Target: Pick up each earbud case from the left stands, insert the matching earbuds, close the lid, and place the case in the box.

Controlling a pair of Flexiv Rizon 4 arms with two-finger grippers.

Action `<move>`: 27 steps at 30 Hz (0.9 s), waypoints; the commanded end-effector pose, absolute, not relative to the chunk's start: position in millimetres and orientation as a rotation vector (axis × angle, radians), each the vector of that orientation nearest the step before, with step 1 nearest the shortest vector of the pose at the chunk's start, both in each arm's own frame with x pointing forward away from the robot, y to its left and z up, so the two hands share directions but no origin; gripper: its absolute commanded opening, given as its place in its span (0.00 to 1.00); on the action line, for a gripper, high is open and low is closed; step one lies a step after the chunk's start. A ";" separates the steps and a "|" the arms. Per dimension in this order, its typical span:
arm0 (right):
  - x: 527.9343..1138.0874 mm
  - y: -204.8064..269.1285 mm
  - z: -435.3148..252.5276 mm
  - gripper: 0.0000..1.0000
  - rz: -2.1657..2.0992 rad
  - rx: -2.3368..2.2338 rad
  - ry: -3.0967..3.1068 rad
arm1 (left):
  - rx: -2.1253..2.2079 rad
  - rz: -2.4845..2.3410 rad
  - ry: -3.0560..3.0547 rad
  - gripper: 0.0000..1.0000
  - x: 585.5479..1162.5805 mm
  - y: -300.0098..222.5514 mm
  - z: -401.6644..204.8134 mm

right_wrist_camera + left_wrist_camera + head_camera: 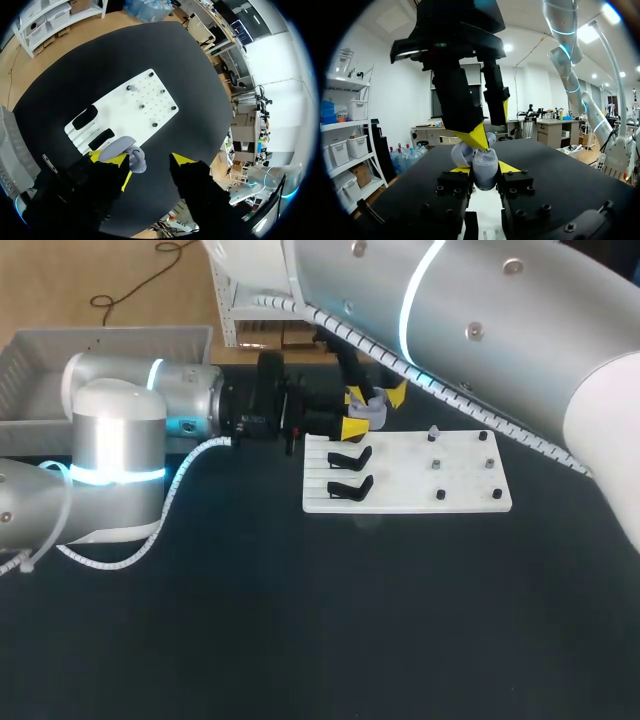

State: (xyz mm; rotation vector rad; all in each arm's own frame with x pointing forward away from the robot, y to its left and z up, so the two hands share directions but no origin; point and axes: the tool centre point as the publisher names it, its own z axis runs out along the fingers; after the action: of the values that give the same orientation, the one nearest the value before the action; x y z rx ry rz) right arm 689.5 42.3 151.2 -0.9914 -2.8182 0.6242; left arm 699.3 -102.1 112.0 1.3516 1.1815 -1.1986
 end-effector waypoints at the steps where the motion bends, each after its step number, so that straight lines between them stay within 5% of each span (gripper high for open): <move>1: 697.9 45.8 154.9 1.00 0.630 -0.992 -2.797 | 1.355 -1.201 1.177 0.00 696.3 -103.4 114.3; 27: 670.6 22.5 215.8 1.00 -0.158 -0.868 -3.026 | 1.355 -1.201 1.177 0.00 696.3 -103.4 114.3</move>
State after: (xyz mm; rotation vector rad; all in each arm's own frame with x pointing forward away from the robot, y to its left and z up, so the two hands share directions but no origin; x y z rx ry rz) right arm 693.2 40.4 211.9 -0.8950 -2.8435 0.3236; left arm 697.1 -103.4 114.2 1.3567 1.1750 -1.2041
